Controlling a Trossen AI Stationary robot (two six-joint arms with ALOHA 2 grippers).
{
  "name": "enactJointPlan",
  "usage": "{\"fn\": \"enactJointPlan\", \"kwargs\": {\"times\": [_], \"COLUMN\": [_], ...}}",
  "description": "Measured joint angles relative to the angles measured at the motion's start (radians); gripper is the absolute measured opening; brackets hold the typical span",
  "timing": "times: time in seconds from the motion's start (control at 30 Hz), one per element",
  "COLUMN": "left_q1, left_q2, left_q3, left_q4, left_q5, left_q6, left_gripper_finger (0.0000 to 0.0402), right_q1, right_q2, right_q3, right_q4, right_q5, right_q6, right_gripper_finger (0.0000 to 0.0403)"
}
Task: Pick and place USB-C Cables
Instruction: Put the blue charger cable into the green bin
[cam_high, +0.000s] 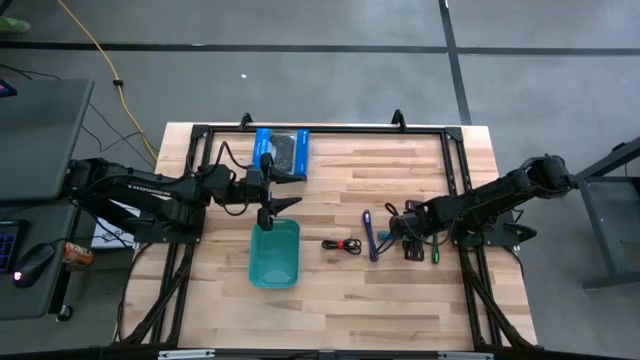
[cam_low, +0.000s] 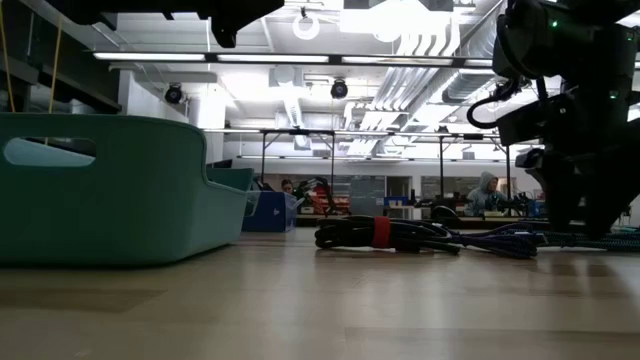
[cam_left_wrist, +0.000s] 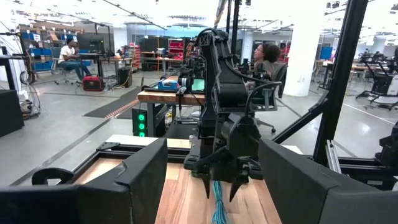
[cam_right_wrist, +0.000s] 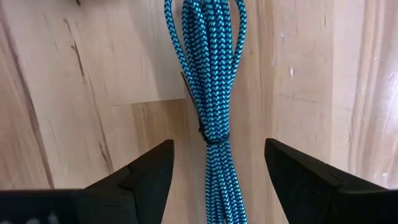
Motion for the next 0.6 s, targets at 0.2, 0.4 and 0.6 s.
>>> {"fn": "enactJointPlan", "kwargs": {"times": [0.2, 0.4, 0.6], "left_q1": [0.000, 0.000, 0.000], "left_q2": [0.000, 0.000, 0.000], "left_q3": [0.000, 0.000, -0.001], "left_q4": [0.000, -0.001, -0.009], "left_q5": [0.000, 0.000, 0.000], "left_q6": [0.000, 0.000, 0.000], "left_gripper_finger": [0.0234, 0.0234, 0.0234], "right_q1": [0.000, 0.000, -0.002], "right_q2": [0.000, 0.025, 0.108], "right_q3": [0.000, 0.000, 0.005], "right_q4": [0.012, 0.070, 0.094], "right_q5": [0.007, 0.006, -0.011], "right_q6": [0.000, -0.018, -0.027], "right_gripper_finger": [0.0243, 0.0243, 0.0243]}}
